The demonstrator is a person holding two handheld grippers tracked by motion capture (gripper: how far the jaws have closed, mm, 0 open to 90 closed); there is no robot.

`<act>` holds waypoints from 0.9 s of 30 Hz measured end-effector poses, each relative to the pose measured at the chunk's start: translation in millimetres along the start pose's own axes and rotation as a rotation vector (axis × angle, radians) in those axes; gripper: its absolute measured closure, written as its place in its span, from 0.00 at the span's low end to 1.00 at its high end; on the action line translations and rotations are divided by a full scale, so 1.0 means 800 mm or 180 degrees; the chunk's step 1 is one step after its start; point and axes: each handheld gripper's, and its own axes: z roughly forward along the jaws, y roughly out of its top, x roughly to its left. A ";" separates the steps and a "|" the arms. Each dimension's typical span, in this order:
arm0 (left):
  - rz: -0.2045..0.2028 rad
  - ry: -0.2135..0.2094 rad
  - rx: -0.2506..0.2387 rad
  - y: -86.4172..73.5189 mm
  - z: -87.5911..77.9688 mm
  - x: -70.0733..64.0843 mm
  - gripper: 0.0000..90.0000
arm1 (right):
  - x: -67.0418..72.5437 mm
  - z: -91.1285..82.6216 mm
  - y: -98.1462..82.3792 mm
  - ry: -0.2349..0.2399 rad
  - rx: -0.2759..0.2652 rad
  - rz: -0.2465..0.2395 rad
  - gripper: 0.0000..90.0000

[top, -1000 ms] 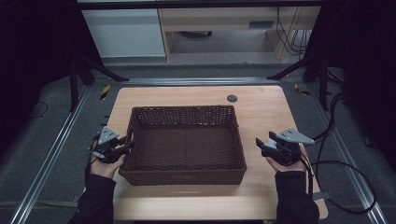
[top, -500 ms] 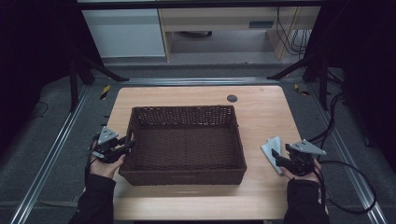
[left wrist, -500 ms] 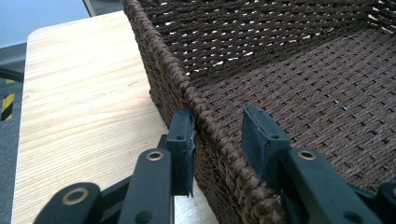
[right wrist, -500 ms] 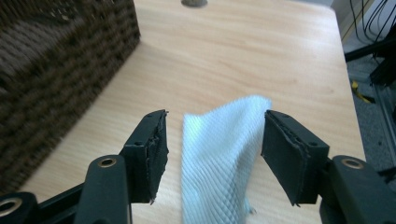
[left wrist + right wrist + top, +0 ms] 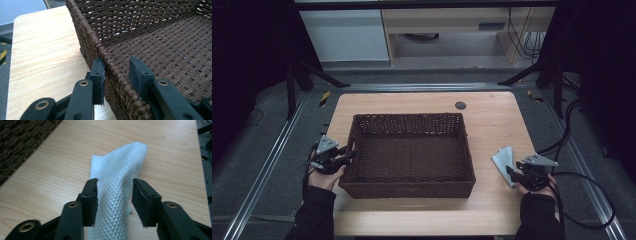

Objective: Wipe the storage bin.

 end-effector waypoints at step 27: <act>-0.0079 -0.0148 0.0059 0.000 -0.010 0.013 0.77 | 0.036 -0.010 0.042 0.0440 -0.0297 -0.0093 0.91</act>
